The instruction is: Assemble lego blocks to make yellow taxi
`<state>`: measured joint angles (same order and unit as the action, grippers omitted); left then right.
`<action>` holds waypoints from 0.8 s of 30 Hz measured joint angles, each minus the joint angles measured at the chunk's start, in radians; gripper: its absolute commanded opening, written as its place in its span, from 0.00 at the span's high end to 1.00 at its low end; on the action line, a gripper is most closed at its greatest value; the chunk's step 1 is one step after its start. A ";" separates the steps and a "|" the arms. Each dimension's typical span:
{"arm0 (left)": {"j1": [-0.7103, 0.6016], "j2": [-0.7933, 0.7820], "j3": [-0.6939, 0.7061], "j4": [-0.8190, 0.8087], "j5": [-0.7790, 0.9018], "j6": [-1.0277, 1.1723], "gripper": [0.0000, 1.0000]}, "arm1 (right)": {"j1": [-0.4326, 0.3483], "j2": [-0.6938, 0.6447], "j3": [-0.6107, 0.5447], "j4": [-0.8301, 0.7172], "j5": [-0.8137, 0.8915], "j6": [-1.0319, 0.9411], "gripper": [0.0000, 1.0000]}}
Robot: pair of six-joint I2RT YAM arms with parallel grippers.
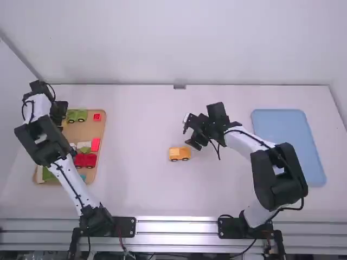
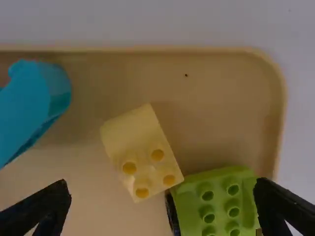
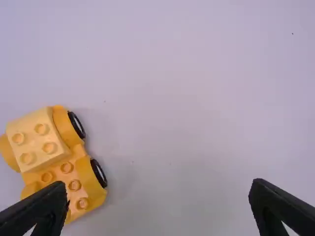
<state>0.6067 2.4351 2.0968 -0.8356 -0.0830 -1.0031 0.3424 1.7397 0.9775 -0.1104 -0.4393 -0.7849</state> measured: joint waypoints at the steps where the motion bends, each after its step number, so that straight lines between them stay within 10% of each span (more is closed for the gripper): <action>1: 0.000 0.000 -0.007 -0.001 0.000 -0.003 0.05 | 0.000 0.000 0.000 0.000 0.000 -0.002 0.02; 24: 0.002 0.000 -0.011 -0.013 -0.027 -0.060 0.18 | 0.000 0.000 0.000 -0.010 0.000 -0.004 0.02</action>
<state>0.6086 2.4351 2.0861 -0.8486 -0.1097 -1.0626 0.3420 1.7397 0.9775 -0.1200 -0.4389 -0.7887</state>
